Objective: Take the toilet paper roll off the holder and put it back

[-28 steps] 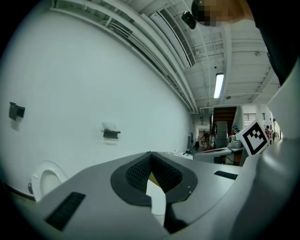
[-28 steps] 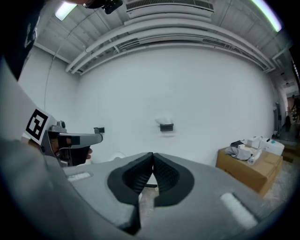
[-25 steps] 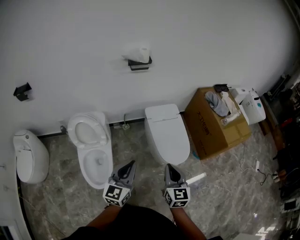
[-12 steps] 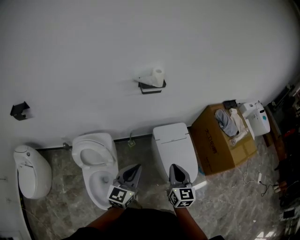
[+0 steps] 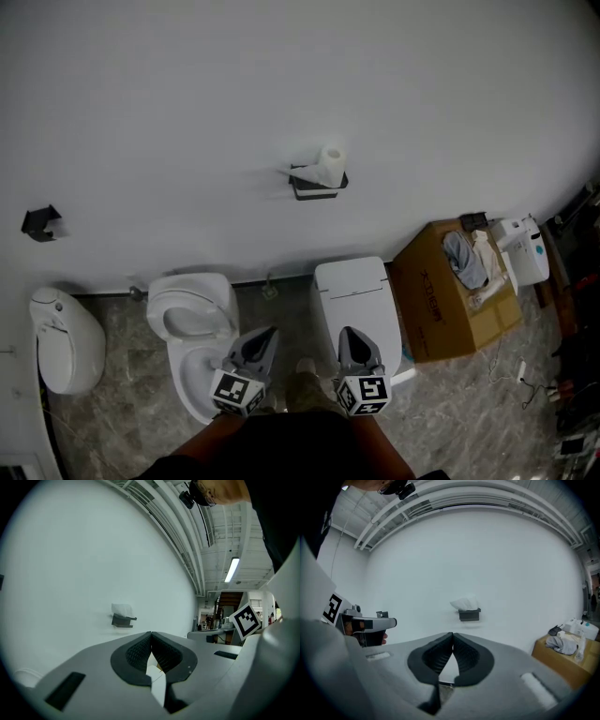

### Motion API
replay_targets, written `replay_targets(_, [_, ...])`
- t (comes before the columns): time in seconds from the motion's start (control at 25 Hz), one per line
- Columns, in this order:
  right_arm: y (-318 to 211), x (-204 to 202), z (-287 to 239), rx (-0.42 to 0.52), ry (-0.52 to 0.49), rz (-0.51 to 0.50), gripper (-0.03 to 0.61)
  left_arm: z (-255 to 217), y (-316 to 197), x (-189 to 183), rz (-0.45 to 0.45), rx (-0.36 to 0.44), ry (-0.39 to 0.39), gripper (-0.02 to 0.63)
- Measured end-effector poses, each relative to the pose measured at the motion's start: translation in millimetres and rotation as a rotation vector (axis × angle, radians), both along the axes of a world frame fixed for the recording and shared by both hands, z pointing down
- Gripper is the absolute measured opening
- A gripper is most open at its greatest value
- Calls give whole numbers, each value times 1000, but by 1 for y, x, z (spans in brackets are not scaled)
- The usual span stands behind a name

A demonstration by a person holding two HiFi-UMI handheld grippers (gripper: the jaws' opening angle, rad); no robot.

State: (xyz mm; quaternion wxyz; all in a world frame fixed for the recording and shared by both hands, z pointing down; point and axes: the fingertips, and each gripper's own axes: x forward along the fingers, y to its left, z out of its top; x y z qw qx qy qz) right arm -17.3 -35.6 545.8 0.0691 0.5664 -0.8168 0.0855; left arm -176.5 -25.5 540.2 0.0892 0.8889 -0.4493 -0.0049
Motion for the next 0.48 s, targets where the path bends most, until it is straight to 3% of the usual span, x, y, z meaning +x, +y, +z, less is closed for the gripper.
replay_targets(0.32, [-60,10,-2,1,-39,-104,0,-1,-50,23,-50,-19,23,17])
replay_targets(0.48, [-91,27,-5,10,-48,-126,0,-6,-85,46,-38,-9,-1,16])
